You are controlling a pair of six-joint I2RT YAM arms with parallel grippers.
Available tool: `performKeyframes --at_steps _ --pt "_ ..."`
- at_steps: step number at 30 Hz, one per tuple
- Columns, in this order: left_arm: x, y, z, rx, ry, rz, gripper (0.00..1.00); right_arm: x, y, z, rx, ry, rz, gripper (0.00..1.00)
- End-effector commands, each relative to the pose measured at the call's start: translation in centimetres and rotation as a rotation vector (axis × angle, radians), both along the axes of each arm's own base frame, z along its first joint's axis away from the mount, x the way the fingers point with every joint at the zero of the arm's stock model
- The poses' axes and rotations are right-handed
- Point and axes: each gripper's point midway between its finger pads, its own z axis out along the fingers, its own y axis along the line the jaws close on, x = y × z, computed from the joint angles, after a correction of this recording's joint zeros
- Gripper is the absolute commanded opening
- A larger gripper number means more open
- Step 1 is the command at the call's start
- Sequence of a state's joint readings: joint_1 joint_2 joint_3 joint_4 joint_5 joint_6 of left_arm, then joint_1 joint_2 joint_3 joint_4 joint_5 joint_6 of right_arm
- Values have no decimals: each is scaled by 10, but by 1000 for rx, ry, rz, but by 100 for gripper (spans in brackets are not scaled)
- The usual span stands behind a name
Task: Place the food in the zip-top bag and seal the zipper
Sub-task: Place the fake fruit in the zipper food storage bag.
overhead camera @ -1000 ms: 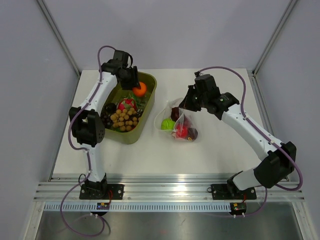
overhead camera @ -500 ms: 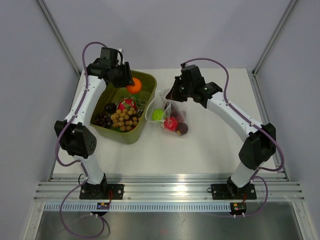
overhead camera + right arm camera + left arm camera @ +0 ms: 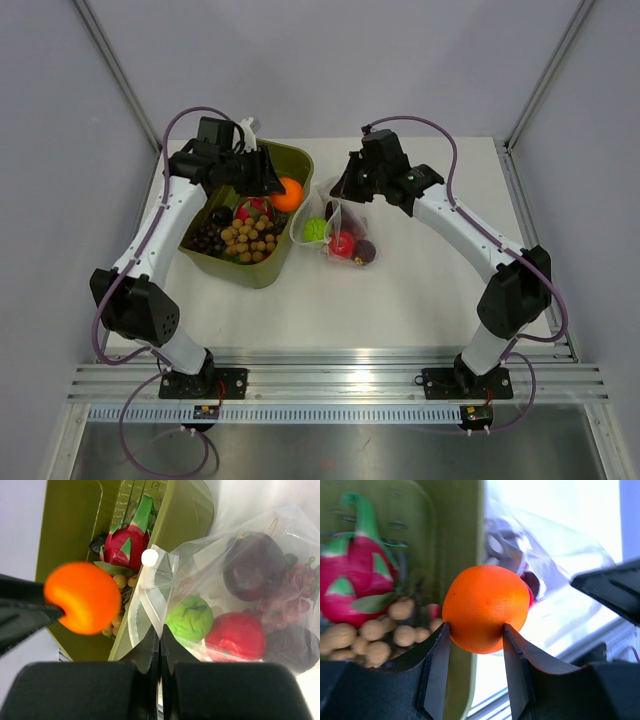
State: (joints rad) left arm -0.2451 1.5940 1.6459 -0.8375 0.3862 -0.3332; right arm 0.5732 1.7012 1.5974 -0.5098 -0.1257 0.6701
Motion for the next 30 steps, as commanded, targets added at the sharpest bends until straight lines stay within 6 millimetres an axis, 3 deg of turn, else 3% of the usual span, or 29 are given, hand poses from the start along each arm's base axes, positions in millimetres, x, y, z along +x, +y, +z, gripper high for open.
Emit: performKeyframes --at_steps 1,10,20,23,24,27,30 --pt "-20 -30 29 -100 -82 -140 34 -3 10 35 85 -77 22 0" --pt "-37 -71 15 -116 -35 -228 34 -13 5 41 100 -88 24 0" --pt "-23 -108 -26 -107 37 -227 35 -29 -3 44 114 -89 32 0" --pt "-20 -114 -39 -63 50 -212 47 -36 -8 47 120 -94 32 0" --pt "-20 -117 -41 -54 53 -219 65 -40 -10 52 127 -104 34 0" --pt "-26 -120 -36 -39 56 -233 89 -46 -16 52 120 -108 32 0" --pt "-36 -117 -16 -50 15 -246 90 -53 -24 46 98 -106 20 0"
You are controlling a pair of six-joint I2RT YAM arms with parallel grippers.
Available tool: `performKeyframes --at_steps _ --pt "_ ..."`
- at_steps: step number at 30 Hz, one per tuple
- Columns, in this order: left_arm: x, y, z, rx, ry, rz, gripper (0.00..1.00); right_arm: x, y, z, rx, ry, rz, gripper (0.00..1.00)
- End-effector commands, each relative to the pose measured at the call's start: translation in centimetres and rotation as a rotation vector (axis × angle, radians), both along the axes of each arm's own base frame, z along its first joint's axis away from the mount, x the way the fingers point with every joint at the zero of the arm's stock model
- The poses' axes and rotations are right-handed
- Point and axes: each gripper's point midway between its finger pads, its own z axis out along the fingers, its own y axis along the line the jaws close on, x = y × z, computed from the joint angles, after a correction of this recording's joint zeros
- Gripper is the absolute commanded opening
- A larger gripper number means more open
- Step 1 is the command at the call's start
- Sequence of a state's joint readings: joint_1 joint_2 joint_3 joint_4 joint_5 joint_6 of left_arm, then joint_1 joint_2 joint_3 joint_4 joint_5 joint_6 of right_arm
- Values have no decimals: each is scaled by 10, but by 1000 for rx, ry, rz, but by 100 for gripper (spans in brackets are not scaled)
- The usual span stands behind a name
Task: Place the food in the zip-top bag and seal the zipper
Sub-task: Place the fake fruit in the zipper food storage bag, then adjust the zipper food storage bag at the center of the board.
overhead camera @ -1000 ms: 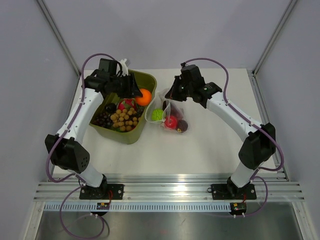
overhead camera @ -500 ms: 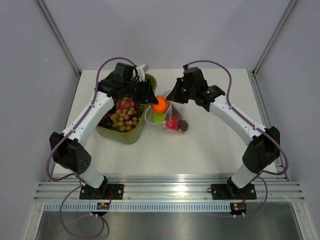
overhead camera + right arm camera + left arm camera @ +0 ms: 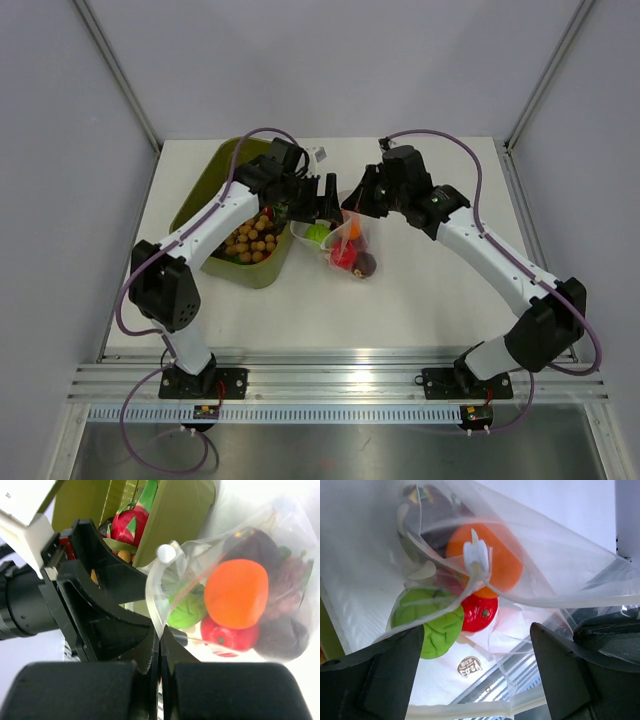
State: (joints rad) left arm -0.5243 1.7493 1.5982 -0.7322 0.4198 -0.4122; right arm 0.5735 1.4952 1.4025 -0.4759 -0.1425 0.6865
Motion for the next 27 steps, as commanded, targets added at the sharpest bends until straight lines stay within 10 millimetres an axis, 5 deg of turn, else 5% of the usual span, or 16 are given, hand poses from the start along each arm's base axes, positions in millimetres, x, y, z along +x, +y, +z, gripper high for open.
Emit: performKeyframes --at_steps 1,5,9,18,27 --pt "-3 3 59 -65 -144 -3 88 -12 -3 32 50 -83 13 0" --pt "-22 12 94 -116 -218 -22 76 -20 -13 22 27 -73 -2 0" --pt "-34 24 103 -102 -255 -12 68 -29 -24 15 4 -63 -16 0" --pt "-37 35 45 78 -182 -28 89 -41 -41 13 -30 -78 -24 1" --pt "-31 14 7 163 -143 -97 80 -49 -50 15 -52 -85 -26 0"
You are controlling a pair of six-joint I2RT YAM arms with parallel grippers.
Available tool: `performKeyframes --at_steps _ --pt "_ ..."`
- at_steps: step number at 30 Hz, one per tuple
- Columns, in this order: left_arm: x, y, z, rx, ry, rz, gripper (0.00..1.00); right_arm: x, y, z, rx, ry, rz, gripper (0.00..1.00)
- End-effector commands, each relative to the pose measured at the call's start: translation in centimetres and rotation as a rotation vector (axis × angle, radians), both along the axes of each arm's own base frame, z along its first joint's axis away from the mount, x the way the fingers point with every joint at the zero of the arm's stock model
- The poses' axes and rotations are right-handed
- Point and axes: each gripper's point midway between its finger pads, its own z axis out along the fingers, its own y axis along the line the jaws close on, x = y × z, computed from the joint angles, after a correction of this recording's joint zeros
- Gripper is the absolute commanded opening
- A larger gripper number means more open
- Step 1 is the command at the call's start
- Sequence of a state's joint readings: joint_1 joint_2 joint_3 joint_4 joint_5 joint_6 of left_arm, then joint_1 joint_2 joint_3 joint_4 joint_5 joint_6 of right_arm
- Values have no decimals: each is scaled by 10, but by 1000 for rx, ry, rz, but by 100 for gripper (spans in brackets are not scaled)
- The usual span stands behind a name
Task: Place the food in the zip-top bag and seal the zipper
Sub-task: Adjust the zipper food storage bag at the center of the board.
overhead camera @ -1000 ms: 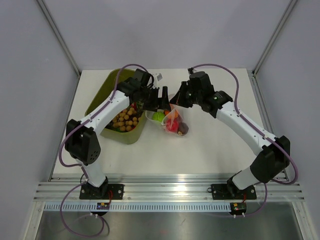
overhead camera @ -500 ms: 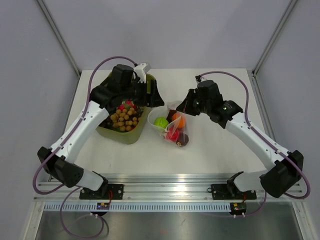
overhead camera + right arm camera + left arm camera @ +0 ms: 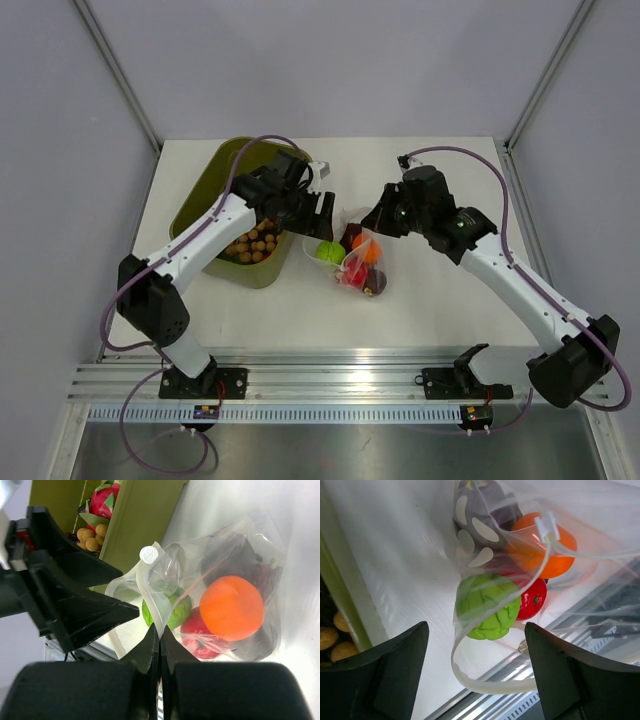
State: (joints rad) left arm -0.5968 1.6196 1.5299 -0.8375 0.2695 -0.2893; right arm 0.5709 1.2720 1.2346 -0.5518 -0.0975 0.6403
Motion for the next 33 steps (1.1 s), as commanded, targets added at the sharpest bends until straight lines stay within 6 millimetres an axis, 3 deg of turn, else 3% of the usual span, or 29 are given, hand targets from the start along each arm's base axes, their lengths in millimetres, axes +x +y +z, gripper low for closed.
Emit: performKeyframes --at_steps 1,3,4,7,8,9,11,12,14,18,29,33 --pt "7 -14 3 -12 -32 -41 72 -2 -9 18 1 -62 -14 1" --pt "7 -23 -3 -26 6 -49 59 -7 -11 20 -10 -56 2 1" --pt "7 -26 -1 -38 15 -50 40 -10 -12 21 -24 -60 17 2" --pt "10 -31 18 -85 -10 -48 21 -23 -21 25 -57 -77 46 34" --pt "12 -34 30 -116 -24 -46 16 -28 -30 35 -61 -115 31 38" --pt "11 -38 36 -138 -22 -52 16 -34 -32 37 -73 -146 36 50" --pt "5 -52 56 -230 13 -77 11 -46 -44 59 -65 -259 17 64" --pt "2 -61 61 -276 44 -100 7 -50 -47 60 -87 -280 23 70" --pt "5 -71 74 -351 69 -67 0 -56 -55 58 -131 -289 24 72" --pt "12 -85 97 -463 80 -10 0 -68 -46 39 -192 -290 87 73" --pt "20 -90 84 -456 119 21 0 -66 -65 -1 -295 -234 -7 69" --pt "21 -90 84 -453 115 18 0 -64 -70 -3 -304 -255 -25 67"
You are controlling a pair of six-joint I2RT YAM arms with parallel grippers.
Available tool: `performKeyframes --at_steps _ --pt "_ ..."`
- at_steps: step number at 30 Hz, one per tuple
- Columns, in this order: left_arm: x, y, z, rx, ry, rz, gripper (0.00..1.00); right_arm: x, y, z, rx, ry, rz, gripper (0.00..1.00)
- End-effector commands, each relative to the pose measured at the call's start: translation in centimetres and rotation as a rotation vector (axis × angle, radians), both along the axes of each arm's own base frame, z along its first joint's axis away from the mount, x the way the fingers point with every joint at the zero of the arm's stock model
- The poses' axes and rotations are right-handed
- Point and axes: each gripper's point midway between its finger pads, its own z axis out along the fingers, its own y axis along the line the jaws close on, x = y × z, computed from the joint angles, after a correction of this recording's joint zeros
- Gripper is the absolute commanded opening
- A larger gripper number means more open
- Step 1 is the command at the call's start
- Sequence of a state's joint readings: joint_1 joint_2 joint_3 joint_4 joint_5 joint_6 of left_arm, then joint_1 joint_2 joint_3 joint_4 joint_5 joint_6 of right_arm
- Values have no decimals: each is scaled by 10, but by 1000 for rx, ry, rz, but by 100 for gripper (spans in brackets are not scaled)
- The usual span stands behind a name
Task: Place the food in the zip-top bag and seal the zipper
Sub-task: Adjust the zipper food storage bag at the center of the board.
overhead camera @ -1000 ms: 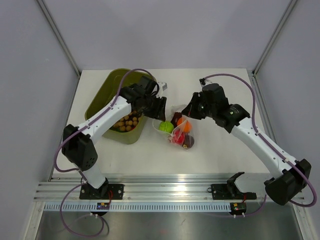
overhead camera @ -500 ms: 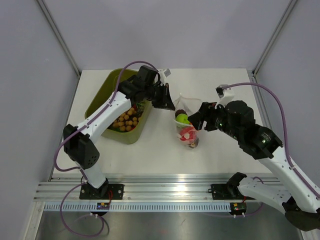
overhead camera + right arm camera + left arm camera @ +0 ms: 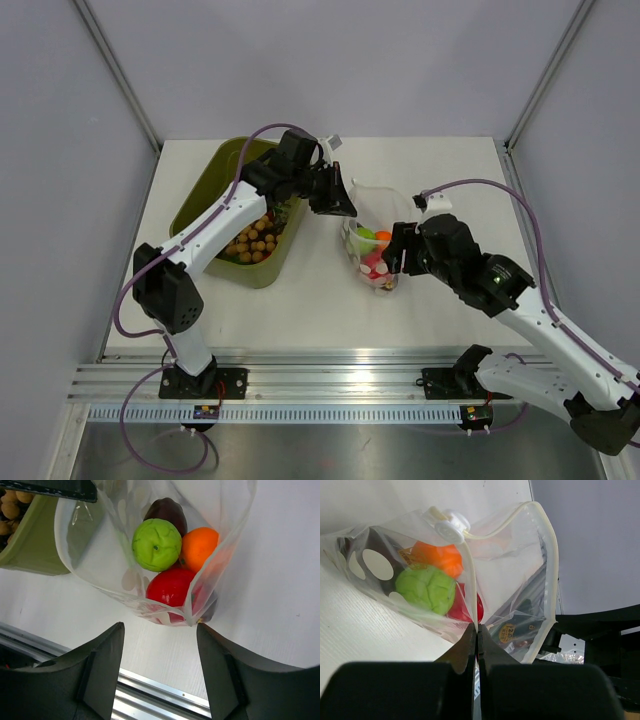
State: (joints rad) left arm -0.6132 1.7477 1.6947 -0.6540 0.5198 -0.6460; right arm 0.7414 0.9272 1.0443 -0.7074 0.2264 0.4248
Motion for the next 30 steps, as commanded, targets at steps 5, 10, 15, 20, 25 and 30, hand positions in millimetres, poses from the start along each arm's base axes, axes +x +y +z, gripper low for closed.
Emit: performKeyframes --at_steps 5,10,15,20,25,30 --pt "5 -7 27 -65 -66 -20 0 8 -17 -2 -54 -74 -61 65" --pt "3 -6 25 -60 -56 -25 0 14 -3 -4 -56 -116 14 51" --pt "2 -4 24 -50 -59 -21 0 29 0 0 -90 -176 19 51" --pt "1 -2 24 -47 -62 -21 0 45 -3 2 -124 -187 18 55" --pt "3 -2 22 -42 -63 -19 0 51 -6 4 -95 -201 16 23" --pt "13 -7 24 -51 -69 -6 0 62 -18 10 -110 -231 -28 0"
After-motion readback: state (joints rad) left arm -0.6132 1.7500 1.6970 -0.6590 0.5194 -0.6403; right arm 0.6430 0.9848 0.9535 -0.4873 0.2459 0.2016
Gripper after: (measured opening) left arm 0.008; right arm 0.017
